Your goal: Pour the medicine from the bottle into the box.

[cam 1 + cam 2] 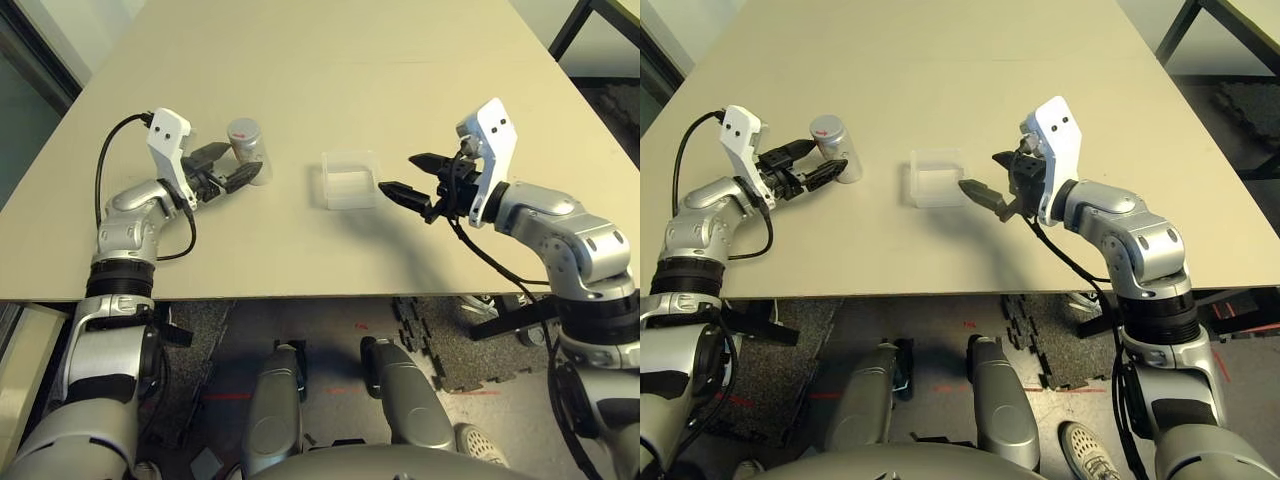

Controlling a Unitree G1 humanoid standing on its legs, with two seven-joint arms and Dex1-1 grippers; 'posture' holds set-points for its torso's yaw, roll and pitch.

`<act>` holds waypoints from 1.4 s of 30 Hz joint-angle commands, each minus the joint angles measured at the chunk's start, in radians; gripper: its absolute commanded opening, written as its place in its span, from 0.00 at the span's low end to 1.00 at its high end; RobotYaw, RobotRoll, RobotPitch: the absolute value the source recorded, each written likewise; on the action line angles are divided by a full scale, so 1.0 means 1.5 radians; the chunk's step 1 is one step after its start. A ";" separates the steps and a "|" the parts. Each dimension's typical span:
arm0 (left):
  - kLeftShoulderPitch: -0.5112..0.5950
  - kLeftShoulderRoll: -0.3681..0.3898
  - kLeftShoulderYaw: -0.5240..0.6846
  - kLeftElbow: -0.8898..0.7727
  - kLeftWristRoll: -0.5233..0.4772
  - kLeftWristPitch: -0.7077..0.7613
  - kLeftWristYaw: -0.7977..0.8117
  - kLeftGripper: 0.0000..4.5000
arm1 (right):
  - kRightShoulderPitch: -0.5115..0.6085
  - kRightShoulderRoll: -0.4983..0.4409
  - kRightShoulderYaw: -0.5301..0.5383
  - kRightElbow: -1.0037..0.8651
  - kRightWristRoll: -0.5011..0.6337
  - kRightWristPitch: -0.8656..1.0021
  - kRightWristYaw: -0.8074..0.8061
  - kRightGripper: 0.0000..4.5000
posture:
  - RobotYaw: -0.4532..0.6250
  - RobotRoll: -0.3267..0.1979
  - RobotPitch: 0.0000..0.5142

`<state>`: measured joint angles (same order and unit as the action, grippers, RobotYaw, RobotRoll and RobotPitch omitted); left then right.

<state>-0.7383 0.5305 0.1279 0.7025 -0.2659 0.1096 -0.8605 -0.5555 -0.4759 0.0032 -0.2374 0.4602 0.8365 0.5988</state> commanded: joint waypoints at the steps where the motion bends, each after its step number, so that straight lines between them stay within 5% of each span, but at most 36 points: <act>1: -0.018 -0.010 -0.008 0.054 0.022 -0.035 0.004 0.99 | -0.011 0.008 0.016 -0.020 0.005 0.010 -0.002 1.00 | 0.25 0.62 0.36; 6: -0.036 -0.027 -0.005 0.105 0.030 -0.072 0.004 0.96 | -0.021 0.016 0.026 -0.021 0.005 0.012 -0.002 1.00 | 0.25 0.62 0.36; 12: -0.045 -0.036 -0.005 0.137 0.035 -0.092 -0.005 0.55 | -0.032 0.019 0.030 -0.016 0.003 0.011 -0.001 1.00 | 0.25 0.62 0.35; 42: -0.058 -0.162 -0.130 -0.104 0.036 0.059 -0.066 0.55 | -0.168 0.130 0.102 0.087 -0.120 -0.097 -0.061 1.00 | 0.26 0.62 0.30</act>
<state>-0.8246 0.2910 -0.0404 0.5810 -0.2289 0.1857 -0.9365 -0.7920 -0.2831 0.1461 -0.1139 0.2984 0.7102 0.5130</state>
